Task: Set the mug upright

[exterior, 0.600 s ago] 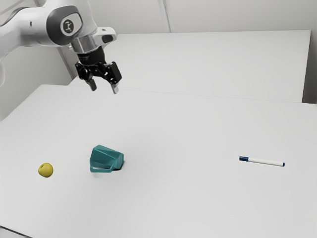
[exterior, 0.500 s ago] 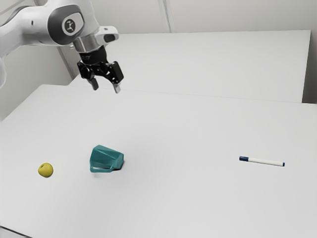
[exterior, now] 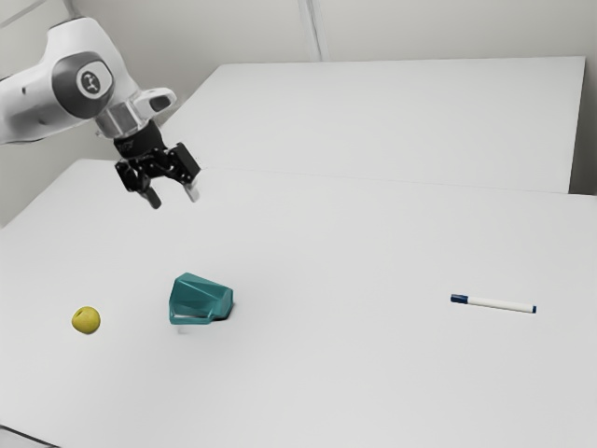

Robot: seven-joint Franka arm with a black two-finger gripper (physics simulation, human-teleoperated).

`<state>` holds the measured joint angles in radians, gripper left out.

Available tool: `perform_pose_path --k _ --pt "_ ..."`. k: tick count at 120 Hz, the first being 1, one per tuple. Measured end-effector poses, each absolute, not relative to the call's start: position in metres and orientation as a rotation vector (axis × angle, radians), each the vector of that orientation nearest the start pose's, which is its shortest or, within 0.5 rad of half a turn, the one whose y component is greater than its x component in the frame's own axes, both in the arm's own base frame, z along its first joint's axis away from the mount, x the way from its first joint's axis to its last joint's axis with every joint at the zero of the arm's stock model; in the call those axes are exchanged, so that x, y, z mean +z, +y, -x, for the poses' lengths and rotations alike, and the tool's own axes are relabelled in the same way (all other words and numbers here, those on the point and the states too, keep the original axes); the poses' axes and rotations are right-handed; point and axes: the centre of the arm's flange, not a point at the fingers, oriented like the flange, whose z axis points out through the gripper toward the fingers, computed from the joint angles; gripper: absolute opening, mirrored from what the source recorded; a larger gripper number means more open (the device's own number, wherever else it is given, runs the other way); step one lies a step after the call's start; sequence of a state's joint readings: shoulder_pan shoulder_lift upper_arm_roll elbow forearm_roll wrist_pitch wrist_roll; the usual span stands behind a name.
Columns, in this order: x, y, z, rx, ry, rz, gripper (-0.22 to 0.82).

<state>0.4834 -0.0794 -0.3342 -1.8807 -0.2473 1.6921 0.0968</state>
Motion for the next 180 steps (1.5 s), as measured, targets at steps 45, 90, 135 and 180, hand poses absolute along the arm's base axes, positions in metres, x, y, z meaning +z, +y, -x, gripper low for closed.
perform_pose_path --k 45,90,135,180 --pt "0.413 0.158 -0.499 0.151 -0.046 3.605 0.6" --pt "0.322 0.196 -0.497 0.095 0.282 3.795 0.6" --pt "0.289 0.178 -0.498 -0.067 0.493 3.996 0.57" --pt "0.28 0.174 -0.495 -0.121 0.699 4.017 -0.02"
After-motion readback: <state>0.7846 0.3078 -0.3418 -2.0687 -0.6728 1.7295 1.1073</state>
